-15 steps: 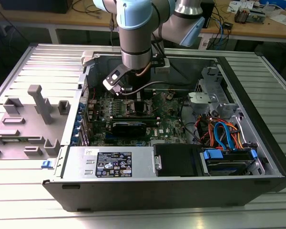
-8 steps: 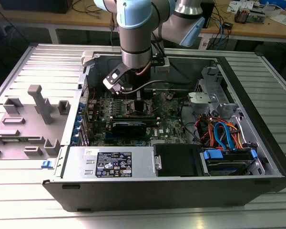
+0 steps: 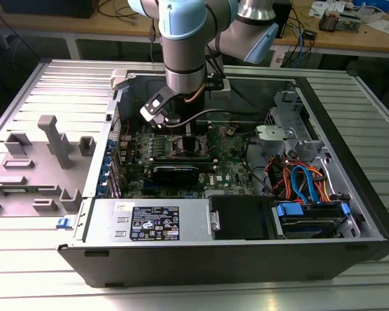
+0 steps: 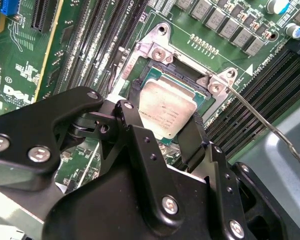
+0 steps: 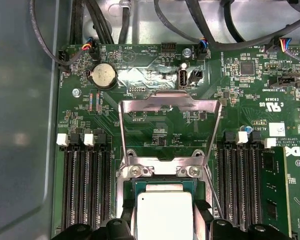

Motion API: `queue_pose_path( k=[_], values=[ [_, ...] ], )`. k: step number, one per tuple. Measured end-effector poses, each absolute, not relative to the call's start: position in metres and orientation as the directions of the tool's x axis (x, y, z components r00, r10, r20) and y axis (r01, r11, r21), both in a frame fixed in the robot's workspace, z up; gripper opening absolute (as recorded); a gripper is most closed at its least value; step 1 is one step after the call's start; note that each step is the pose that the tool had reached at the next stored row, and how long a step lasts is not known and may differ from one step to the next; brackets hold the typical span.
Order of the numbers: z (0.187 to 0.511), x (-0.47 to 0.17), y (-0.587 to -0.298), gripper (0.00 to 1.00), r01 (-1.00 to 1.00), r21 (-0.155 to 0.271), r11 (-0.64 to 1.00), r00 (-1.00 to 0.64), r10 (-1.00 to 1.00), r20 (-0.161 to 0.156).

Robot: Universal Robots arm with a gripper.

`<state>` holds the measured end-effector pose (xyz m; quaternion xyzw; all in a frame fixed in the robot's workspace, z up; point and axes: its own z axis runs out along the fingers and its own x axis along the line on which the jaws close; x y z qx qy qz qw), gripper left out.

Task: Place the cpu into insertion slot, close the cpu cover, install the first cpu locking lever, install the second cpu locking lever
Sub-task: 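Place the cpu into insertion slot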

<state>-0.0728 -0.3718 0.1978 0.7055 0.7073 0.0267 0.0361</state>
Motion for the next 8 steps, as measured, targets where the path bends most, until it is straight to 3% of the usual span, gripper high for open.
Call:
queue_pose_path(
  k=[8],
  values=[
    [0.1963,-0.0734,-0.3718,0.54,0.996,0.089,0.003,-0.002,1.000,-0.010]
  ],
)
